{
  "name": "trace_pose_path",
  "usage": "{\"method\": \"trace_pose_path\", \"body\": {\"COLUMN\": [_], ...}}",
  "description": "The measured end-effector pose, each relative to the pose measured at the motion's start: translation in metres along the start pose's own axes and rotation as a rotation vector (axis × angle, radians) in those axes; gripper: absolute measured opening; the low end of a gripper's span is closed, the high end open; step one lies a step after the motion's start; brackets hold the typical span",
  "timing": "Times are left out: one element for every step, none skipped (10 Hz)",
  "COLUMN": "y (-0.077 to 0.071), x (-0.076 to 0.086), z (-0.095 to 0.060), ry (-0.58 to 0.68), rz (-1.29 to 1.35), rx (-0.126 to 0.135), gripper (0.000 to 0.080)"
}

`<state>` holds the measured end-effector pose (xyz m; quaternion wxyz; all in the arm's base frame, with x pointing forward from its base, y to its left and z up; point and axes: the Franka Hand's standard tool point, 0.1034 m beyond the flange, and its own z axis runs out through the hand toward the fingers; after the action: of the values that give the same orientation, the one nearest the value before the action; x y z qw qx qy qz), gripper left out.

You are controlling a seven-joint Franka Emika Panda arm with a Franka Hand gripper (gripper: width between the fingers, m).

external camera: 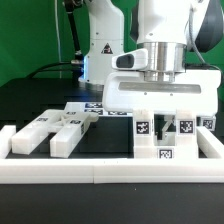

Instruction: Assemble chair

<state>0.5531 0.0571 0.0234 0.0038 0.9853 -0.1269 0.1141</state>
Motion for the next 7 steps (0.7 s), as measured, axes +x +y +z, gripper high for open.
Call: {"method": "trace_pose_path", "body": {"y": [0.003,0.004,0.003,0.004,0.005,0.006,0.007], "x": [0.003,0.004,0.005,0.008,0.012,0.016,0.016], "z": [-0.003,-0.007,-0.014,-0.023,-0.034,-0.044,-0.049], "ry": [-0.003,-0.013,-0.034,-0.046,-0.062,-0.07,-0.101], "rz": [0.008,0.012,0.017,0.025,0.035,0.043,0.05], "rx": [-0.001,0.0,0.005,0.012,0.019,0.026,0.027], "gripper": [0.0036,0.0036,0.0036,0.0036,0.0036,0.0036,0.0036]}}
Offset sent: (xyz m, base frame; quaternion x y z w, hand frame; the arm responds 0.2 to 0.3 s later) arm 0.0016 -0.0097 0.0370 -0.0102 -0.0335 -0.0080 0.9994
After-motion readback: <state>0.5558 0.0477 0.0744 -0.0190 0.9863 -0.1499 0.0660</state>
